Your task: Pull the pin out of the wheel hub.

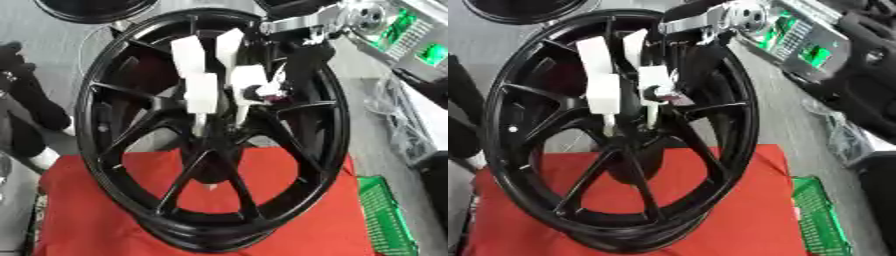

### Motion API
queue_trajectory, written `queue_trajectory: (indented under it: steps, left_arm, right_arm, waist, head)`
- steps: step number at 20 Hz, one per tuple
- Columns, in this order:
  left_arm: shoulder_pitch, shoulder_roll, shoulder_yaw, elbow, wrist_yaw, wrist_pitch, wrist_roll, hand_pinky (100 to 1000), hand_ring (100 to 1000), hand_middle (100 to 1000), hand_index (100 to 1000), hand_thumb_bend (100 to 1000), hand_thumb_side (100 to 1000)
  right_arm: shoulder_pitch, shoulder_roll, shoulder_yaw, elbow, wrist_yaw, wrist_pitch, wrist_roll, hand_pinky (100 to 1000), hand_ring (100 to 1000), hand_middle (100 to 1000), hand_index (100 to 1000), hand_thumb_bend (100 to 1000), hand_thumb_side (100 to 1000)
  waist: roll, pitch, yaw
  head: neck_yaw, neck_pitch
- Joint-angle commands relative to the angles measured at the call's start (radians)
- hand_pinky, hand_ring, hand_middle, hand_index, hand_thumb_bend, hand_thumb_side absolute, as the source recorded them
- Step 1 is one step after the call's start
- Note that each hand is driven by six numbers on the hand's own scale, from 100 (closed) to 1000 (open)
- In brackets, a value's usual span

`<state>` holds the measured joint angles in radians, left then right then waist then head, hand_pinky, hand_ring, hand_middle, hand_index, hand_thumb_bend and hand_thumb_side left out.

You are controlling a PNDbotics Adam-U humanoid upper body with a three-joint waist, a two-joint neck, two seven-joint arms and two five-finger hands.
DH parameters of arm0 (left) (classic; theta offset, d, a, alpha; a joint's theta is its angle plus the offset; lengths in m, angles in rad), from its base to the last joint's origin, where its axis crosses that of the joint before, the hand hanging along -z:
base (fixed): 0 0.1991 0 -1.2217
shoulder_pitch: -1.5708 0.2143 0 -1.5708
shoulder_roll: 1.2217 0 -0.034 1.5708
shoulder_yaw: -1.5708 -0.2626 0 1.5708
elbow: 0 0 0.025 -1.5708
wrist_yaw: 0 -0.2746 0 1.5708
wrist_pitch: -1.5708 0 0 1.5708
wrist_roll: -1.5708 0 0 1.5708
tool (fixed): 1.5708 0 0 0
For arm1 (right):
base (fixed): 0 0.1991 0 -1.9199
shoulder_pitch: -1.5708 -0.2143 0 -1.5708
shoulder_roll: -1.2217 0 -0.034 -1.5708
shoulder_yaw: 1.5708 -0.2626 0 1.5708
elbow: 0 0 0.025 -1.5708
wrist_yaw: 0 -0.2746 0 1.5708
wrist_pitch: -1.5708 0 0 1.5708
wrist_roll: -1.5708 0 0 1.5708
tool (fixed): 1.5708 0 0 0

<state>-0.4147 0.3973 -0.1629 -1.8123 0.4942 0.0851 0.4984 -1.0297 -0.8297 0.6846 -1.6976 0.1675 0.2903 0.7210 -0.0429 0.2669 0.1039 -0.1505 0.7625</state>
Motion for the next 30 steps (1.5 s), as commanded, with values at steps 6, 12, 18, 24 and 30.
queue_trajectory:
  steps: [6,12,18,24,30]
  left_arm:
    - [-0.017,0.02,0.003,-0.018,0.003,0.001,-0.005,626,741,809,720,203,780]
    - [-0.017,0.02,0.001,-0.018,0.004,0.002,-0.007,627,742,811,720,203,780]
    - [-0.017,0.021,0.001,-0.018,0.004,0.003,-0.009,627,743,811,720,203,781]
    - [-0.017,0.019,-0.001,-0.018,0.005,0.003,-0.012,628,744,812,720,203,781]
    - [-0.017,0.019,-0.002,-0.017,0.005,0.004,-0.015,627,745,813,720,203,780]
  right_arm:
    - [-0.014,-0.007,-0.01,0.002,0.01,-0.003,0.006,697,606,625,755,322,383]
    - [-0.013,-0.002,-0.011,0.003,0.007,0.003,-0.006,666,578,599,733,237,397]
    - [-0.012,0.0,-0.013,0.003,-0.003,0.012,-0.036,644,541,561,703,225,343]
    - [-0.008,0.001,-0.012,0.005,-0.004,0.006,-0.053,610,502,521,668,245,268]
    - [-0.001,-0.003,-0.021,0.014,-0.016,0.022,-0.101,573,445,462,597,242,162]
  waist:
    - [0.003,-0.016,0.001]
    - [0.003,-0.017,0.002]
    - [0.003,-0.017,0.001]
    - [0.003,-0.017,0.003]
    - [0.001,-0.021,0.003]
  head:
    - [-0.002,0.0]
    - [-0.004,0.001]
    - [-0.004,0.003]
    - [-0.006,0.004]
    - [-0.006,0.003]
